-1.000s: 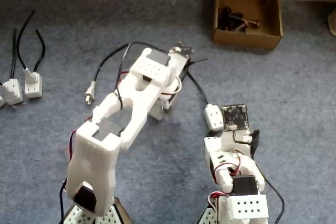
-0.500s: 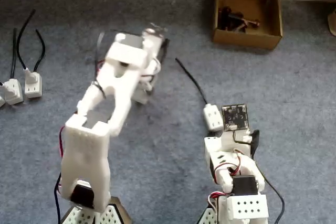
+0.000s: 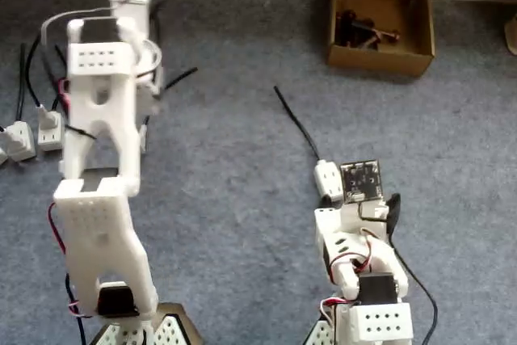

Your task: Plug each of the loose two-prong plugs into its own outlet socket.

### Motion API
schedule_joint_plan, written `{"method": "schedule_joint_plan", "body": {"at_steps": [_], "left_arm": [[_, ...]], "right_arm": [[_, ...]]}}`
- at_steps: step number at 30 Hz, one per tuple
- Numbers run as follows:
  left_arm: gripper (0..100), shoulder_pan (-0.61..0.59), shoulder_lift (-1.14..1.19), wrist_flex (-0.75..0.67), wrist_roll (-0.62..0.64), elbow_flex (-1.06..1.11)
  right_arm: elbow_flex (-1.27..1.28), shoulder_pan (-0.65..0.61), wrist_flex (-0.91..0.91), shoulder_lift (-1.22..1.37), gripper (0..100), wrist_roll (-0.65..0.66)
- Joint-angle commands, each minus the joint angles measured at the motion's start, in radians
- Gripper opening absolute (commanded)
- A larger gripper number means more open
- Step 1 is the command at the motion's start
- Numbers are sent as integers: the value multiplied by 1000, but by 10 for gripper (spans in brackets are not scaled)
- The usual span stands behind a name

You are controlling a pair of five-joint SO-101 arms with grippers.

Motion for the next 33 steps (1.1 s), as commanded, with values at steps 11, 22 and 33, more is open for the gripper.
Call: {"method": "schedule_joint_plan", "body": {"at_steps": [11,22,33], "left_arm": [[5,-200,82,-77,-75,-47],[5,-243,225,-219,-75,-48],[90,-277,231,-216,-74,-48]], "right_arm": [[88,8,65,-96,447,26],[90,8,64,-96,447,26],[91,8,64,-96,447,26]]}}
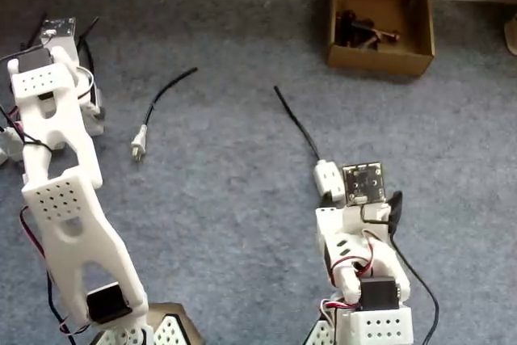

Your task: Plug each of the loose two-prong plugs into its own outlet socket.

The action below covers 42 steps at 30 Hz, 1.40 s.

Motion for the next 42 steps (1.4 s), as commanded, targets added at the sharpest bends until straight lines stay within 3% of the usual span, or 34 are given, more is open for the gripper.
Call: {"method": "schedule_joint_plan", "body": {"at_steps": [1,5,18,32,42], "left_arm": [[130,-22,-25,-6,-5,-47],[229,-30,-27,26,-2,-62],[232,-36,-24,308,-6,-343],[231,-38,-27,319,-5,-291],[231,-35,-268,316,-8,30]], "right_arm": [[96,8,1,-15,447,25],[96,8,1,-15,447,26],[96,8,1,-15,447,26],[96,8,-1,-16,447,26],[97,7,-1,-16,447,26]]}}
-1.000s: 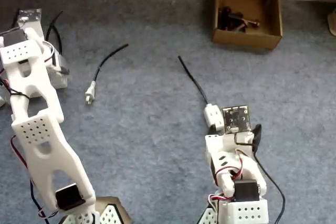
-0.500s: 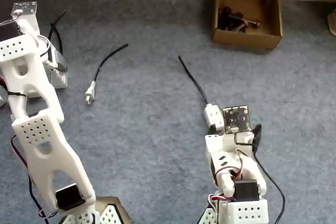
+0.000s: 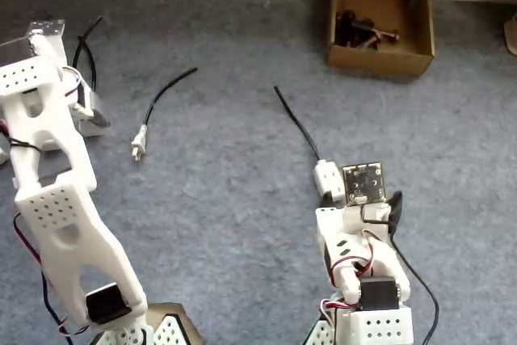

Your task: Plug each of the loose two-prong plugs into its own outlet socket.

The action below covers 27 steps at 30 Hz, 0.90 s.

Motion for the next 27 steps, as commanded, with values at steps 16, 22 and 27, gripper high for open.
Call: {"method": "schedule_joint_plan", "body": {"at_steps": [16,22,27], "left_arm": [[231,-8,-532,5,-5,553],[231,79,-670,3,-66,739],[231,209,-776,3,-84,869]], "right_arm": [[91,61,5,-16,447,17],[90,128,5,-16,447,-52],[91,236,7,-16,447,-54]]}}
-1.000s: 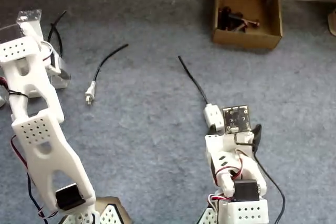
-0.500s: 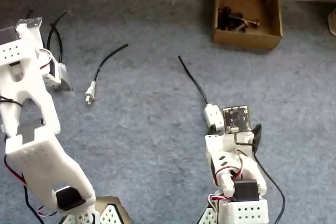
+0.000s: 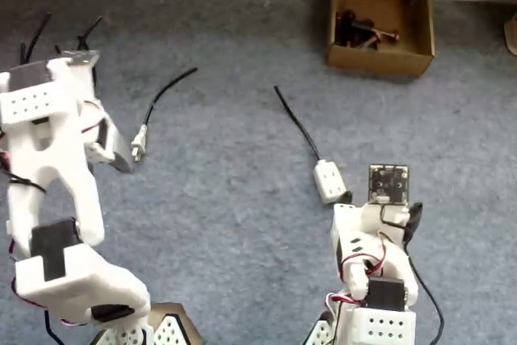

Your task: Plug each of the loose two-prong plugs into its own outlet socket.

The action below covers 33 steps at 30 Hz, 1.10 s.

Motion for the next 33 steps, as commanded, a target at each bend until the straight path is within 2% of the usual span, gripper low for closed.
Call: {"method": "schedule_joint_plan", "body": {"at_steps": [1,7,13,16,22,26,33], "left_arm": [[231,127,-117,3,-12,58],[235,369,-209,3,-11,151],[236,613,-222,-5,23,151],[237,705,-214,-77,26,147],[300,897,-137,-216,29,133],[301,987,-28,-259,29,22],[298,1099,288,-253,48,-317]], "right_arm": [[91,94,12,-16,447,-14],[88,208,87,-16,447,-14],[88,363,99,-16,447,-14],[96,443,99,-16,447,-14],[96,544,110,-16,447,-6],[90,552,185,-16,447,-5],[93,550,189,-16,447,-5]]}}
